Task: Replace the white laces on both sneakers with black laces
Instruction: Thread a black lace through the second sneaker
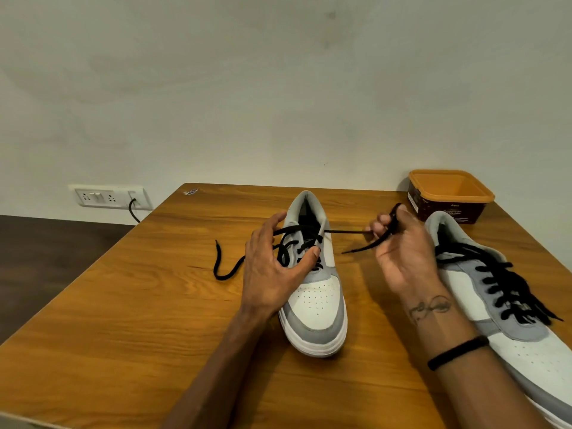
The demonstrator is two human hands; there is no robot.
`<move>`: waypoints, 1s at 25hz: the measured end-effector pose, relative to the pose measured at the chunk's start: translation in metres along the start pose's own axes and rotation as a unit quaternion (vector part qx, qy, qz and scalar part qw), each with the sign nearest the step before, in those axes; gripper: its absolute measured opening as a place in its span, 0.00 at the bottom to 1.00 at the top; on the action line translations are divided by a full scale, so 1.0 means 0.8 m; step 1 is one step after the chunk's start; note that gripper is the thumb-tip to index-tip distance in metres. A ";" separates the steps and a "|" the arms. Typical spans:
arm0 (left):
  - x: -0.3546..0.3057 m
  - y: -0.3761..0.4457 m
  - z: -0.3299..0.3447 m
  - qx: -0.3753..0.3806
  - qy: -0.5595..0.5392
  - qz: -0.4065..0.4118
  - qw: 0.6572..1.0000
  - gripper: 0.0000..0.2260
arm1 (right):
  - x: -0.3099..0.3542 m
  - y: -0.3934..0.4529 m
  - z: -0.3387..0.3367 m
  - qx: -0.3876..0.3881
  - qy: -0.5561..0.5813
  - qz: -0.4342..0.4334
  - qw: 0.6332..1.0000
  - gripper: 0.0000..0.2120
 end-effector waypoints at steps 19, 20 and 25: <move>-0.003 -0.001 -0.004 0.008 -0.049 -0.014 0.999 0.41 | -0.019 0.004 -0.009 -0.020 0.059 0.074 0.995 0.09; -0.003 -0.001 -0.005 0.007 -0.047 -0.013 0.999 0.41 | -0.017 0.002 -0.007 0.004 0.022 0.056 0.998 0.10; -0.004 0.000 -0.005 0.011 -0.032 -0.011 0.999 0.40 | -0.008 -0.034 0.014 0.281 -0.579 -0.178 0.744 0.09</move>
Point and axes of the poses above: each hand's wrist, its own y-axis towards the middle knuckle, its own z-axis out of the palm, x = y × z, the point moved 3 cm from there along y, towards the middle knuckle, and after that the axes turned 13 degrees about -z, right-handed, at the moved point
